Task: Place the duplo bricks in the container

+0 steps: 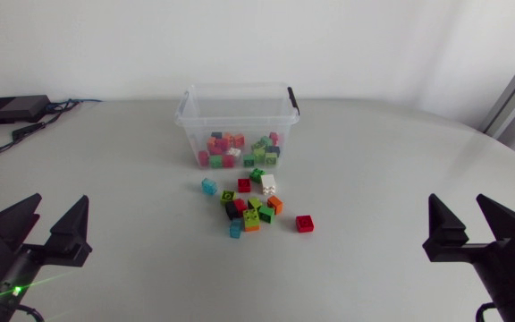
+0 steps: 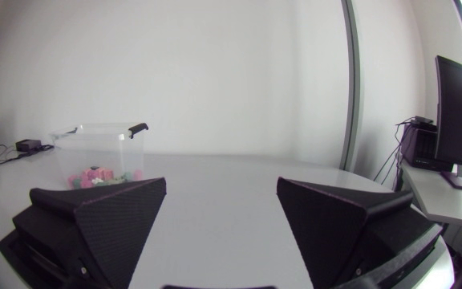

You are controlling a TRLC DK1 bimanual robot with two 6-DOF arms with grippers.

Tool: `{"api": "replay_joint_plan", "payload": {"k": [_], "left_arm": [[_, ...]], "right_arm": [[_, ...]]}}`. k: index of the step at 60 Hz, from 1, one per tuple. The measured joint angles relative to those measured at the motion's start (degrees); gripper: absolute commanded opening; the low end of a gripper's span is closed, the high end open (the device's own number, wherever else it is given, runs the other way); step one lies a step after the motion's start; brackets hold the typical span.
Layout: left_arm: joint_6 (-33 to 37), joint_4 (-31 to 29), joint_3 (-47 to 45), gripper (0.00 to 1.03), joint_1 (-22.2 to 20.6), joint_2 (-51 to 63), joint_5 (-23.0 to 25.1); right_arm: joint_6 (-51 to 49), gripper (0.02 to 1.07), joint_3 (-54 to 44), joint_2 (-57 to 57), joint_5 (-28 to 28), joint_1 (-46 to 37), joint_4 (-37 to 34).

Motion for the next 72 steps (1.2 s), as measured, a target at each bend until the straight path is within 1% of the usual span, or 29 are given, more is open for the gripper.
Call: {"api": "replay_joint_plan", "payload": {"k": [18, 29, 35, 44, 49, 55, 58, 62, 67, 72], "left_arm": [[0.02, -0.55, 0.00, 0.99, 0.02, 0.00, -0.42], [0.02, -2.38, 0.98, 0.96, 0.07, 0.39, -0.68], [0.00, -2.71, 3.28, 0.96, 0.07, 3.78, -0.79], [-0.04, -2.73, 9.42, 0.96, 0.02, 13.90, -0.81], [-0.28, -4.11, 14.10, 0.96, -0.85, 21.16, -0.85], [-1.73, -9.35, 21.68, 0.96, -3.67, 32.33, -2.75], [-1.97, -14.23, 26.05, 0.96, -5.38, 38.07, -3.91], [-2.14, -19.02, 31.52, 0.98, -7.48, 45.42, -4.42], [-2.21, -20.90, 36.39, 0.98, -9.84, 53.13, -4.74], [-2.19, -22.34, 39.82, 0.98, -12.44, 59.45, -5.81]], "right_arm": [[0.00, 1.02, 0.00, 0.00, 0.04, 0.15, 0.02], [0.04, 1.02, 0.79, 0.04, 1.33, 2.75, -1.42], [0.20, 1.02, 2.99, 1.05, 1.66, 4.42, -1.95], [0.20, 1.02, 7.74, 6.45, 4.31, 7.32, -1.97], [0.22, 1.02, 10.40, 9.92, 5.75, 9.64, -3.06], [0.22, 1.02, 14.08, 15.08, 7.19, 12.70, -5.20], [0.22, 1.02, 15.96, 17.94, 7.37, 13.94, -6.54], [0.22, 1.02, 18.25, 21.59, 7.41, 15.02, -8.09], [0.50, 1.02, 20.85, 25.57, 7.61, 15.67, -10.73], [0.83, 1.02, 23.82, 29.14, 7.58, 16.41, -14.97]]}}
